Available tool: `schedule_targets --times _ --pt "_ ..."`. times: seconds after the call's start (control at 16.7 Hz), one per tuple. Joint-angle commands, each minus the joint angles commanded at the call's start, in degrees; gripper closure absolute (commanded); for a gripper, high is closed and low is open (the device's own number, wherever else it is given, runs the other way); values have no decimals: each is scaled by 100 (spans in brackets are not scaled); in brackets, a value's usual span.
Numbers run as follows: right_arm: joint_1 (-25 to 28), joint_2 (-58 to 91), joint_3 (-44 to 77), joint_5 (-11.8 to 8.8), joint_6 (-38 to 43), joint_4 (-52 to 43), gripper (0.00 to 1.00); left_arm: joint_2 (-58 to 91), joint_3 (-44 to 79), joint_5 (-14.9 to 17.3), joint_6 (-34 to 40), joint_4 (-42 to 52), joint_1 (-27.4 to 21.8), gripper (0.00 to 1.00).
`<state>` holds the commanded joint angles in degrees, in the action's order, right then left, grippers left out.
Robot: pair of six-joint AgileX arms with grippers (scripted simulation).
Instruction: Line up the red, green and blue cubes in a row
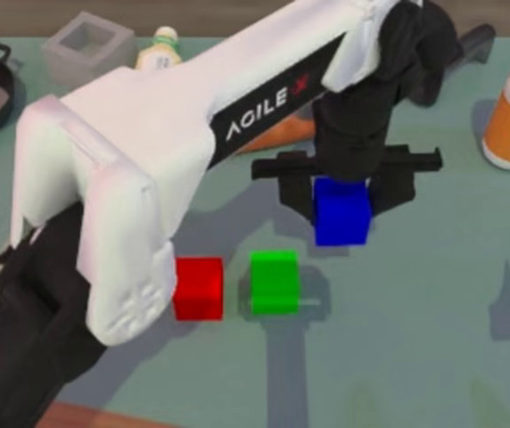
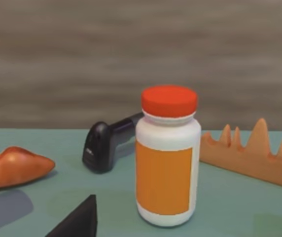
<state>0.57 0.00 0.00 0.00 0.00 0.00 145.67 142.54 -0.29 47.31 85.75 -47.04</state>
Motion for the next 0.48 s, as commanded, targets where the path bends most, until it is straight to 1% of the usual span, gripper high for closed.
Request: schedule_targets --times 0.12,0.24,0.48 --pt "0 0 0 0 0 0 0 251 474 0 171 233 -246 100" --pt "0 0 0 0 0 0 0 380 706 -1 263 355 -378 100" --pt "0 0 0 0 0 0 0 375 719 0 258 354 -367 100"
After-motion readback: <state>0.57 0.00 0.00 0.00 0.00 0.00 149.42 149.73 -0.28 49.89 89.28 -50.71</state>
